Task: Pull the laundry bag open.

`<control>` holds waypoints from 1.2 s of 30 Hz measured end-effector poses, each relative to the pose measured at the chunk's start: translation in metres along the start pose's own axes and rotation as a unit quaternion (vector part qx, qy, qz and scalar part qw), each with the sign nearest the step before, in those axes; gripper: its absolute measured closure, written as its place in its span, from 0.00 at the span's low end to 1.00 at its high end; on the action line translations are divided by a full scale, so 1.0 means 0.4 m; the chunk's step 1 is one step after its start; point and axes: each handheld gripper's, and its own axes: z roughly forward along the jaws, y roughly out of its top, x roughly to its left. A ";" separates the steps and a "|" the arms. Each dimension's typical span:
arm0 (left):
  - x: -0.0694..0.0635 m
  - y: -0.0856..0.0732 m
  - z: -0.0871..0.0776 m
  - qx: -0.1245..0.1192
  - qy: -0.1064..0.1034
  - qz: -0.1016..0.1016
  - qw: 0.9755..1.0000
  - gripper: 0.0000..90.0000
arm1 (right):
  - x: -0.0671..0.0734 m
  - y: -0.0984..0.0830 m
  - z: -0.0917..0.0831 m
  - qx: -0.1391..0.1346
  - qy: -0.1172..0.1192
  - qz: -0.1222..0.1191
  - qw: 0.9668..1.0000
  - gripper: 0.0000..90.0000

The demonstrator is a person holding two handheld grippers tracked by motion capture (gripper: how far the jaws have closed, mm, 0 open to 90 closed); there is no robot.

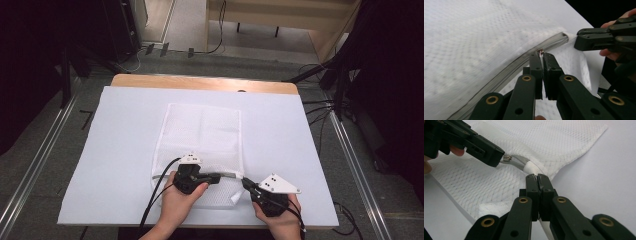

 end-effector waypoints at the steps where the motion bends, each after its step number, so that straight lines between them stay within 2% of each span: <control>1: 0.008 -0.003 -0.010 0.001 0.007 0.003 1.000 0.97 | 0.000 0.000 -0.001 0.000 0.000 0.001 1.000 1.00; 12: 0.051 -0.030 -0.057 -0.005 0.025 -0.017 1.000 0.97 | -0.007 -0.001 -0.002 0.002 -0.004 0.000 1.000 1.00; 22: 0.073 -0.044 -0.099 -0.011 0.031 -0.024 0.999 0.97 | -0.009 -0.002 -0.002 0.003 -0.006 -0.003 1.000 1.00; 28: 0.104 -0.055 -0.136 -0.024 0.039 -0.045 0.998 0.97 | -0.015 -0.001 -0.005 0.003 -0.010 0.000 1.000 1.00; 36: 0.133 -0.076 -0.186 -0.030 0.055 -0.054 0.997 0.97 | -0.022 -0.003 -0.009 0.003 -0.013 0.003 1.000 1.00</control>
